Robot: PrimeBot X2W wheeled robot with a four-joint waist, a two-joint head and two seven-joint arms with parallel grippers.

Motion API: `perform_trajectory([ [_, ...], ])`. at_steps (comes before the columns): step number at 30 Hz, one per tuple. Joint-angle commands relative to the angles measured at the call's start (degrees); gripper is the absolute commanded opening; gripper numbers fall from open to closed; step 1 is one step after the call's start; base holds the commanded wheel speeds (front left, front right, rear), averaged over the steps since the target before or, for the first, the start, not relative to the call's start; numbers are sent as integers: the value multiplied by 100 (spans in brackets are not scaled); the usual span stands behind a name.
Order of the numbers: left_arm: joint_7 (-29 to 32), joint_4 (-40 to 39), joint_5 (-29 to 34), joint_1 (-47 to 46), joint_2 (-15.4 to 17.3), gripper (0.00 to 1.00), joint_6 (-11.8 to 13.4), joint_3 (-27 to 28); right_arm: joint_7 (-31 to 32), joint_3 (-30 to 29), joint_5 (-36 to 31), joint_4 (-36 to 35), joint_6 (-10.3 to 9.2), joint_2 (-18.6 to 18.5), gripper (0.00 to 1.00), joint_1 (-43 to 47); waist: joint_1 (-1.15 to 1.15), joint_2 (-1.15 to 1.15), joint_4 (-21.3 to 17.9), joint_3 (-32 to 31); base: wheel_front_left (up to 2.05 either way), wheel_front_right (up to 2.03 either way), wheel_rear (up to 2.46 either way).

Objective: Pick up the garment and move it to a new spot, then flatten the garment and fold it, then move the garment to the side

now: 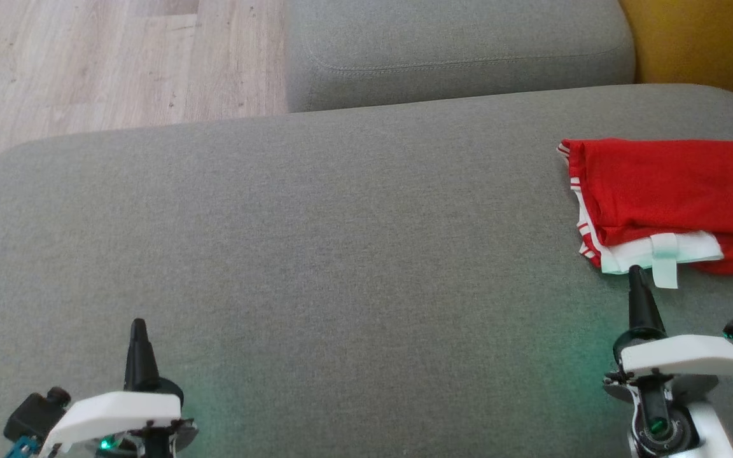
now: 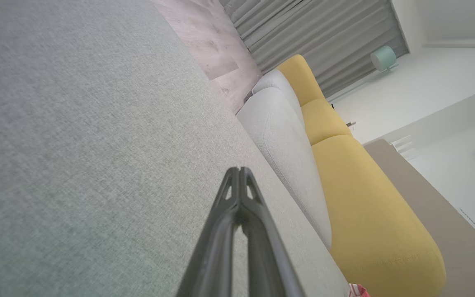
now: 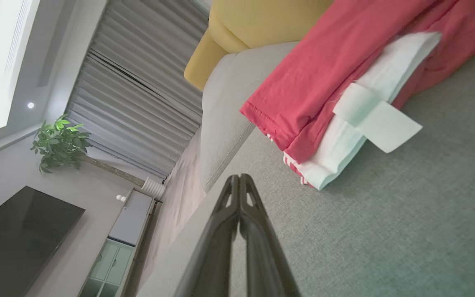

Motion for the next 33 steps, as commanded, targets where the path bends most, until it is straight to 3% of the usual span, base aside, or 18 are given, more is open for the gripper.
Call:
perform_trajectory([
  [1, 49, -206, -144, -326, 28, 0, -43, 173, 56, 16, 171, -250, -2, -4, 0, -186, 0, 0, 1, 0, 0, 0, 0],
  [33, 590, -345, -1856, -374, 41, 0, -67, 510, 585, -332, 2149, -552, -3, 4, 0, -118, 0, 0, 14, 8, 0, 0, 0],
])
